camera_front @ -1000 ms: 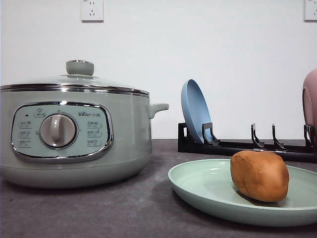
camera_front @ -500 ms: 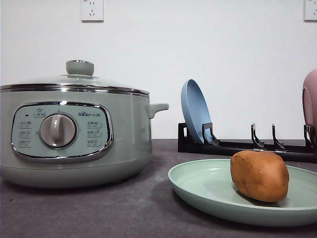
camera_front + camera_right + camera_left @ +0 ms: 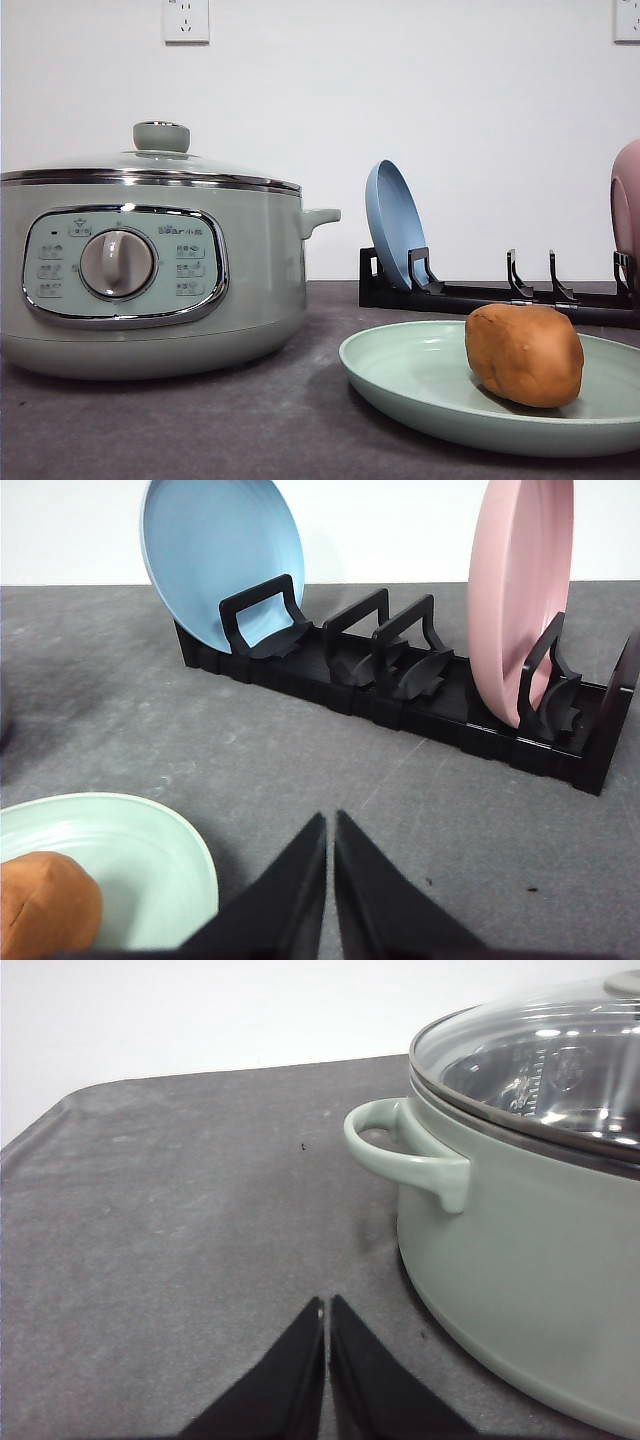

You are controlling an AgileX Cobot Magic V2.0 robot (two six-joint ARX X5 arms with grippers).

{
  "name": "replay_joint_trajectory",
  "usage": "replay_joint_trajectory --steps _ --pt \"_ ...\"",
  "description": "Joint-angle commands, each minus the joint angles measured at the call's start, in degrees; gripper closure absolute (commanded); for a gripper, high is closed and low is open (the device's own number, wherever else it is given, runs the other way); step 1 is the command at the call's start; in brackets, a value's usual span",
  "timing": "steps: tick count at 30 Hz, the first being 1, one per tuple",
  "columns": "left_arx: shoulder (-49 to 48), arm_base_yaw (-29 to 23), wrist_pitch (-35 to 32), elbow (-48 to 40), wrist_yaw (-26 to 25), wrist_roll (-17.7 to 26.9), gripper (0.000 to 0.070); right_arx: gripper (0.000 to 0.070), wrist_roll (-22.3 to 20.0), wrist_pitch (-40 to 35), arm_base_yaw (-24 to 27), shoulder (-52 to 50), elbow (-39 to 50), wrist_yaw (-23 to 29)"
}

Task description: Transfer potato from steamer to green plate

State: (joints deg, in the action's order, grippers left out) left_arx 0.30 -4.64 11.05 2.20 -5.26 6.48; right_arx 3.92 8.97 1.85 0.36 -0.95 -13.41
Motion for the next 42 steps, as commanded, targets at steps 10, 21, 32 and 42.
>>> replay_joint_trajectory --steps 10,21,32,42 --pt "-0.11 -0.11 0.98 -0.70 -0.09 -0.33 0.0700 0.0700 0.55 0.07 -0.11 -0.15 0.28 -0.07" --pt "-0.11 -0.11 0.98 -0.70 -0.09 -0.31 0.0700 0.0700 0.55 0.07 -0.11 -0.15 0.28 -0.09" --pt "-0.13 -0.11 0.98 -0.70 -0.09 -0.31 0.0700 0.0700 0.55 0.07 -0.11 -0.15 0.28 -0.09" --pt "-0.13 -0.11 0.98 -0.70 -0.09 -0.31 0.0700 0.0700 0.55 0.07 -0.11 -0.15 0.28 -0.07"
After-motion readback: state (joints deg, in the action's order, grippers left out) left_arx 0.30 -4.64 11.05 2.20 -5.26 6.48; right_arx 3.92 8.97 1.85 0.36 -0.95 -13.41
